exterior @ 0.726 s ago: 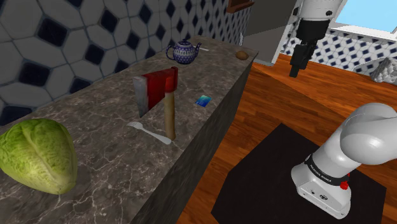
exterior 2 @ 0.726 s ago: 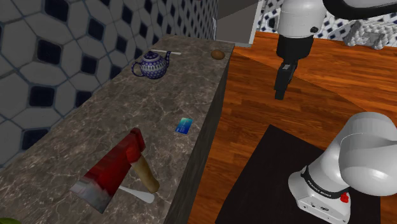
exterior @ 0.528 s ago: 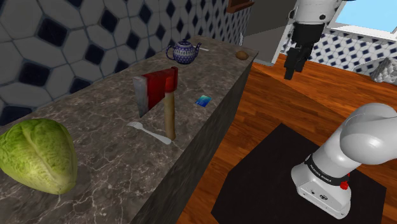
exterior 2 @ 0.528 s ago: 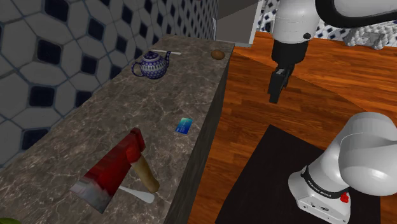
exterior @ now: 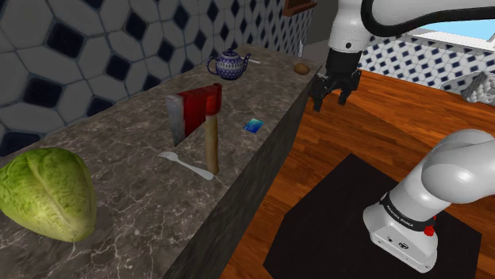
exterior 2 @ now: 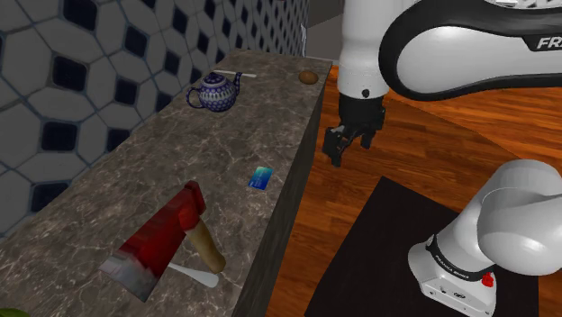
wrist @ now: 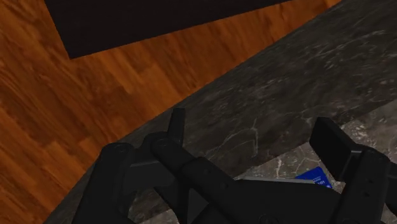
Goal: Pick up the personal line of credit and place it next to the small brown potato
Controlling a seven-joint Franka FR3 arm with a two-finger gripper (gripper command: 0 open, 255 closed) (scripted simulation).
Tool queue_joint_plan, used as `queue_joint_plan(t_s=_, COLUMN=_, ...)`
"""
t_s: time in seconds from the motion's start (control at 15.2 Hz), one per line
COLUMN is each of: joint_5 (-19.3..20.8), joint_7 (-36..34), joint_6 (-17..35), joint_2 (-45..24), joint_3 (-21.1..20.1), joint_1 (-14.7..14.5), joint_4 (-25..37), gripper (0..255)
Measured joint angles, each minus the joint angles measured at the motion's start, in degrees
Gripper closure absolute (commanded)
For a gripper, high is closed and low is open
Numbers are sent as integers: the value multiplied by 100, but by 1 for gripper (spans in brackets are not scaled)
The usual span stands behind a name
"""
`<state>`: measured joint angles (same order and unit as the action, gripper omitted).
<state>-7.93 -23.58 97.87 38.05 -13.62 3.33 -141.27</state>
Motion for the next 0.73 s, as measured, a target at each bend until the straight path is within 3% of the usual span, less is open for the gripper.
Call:
queue_joint_plan(t_s=0.4, joint_5=-76, joint_7=-1862, joint_6=1042, joint_2=-1045, joint_3=-866, joint_1=409, joint_4=322, gripper=0)
queue_joint_plan(t_s=0.73, joint_5=318, joint_7=-3519, joint_6=1852, joint_2=-2126, joint_3=-1503, joint_1=851, joint_4=748, gripper=0)
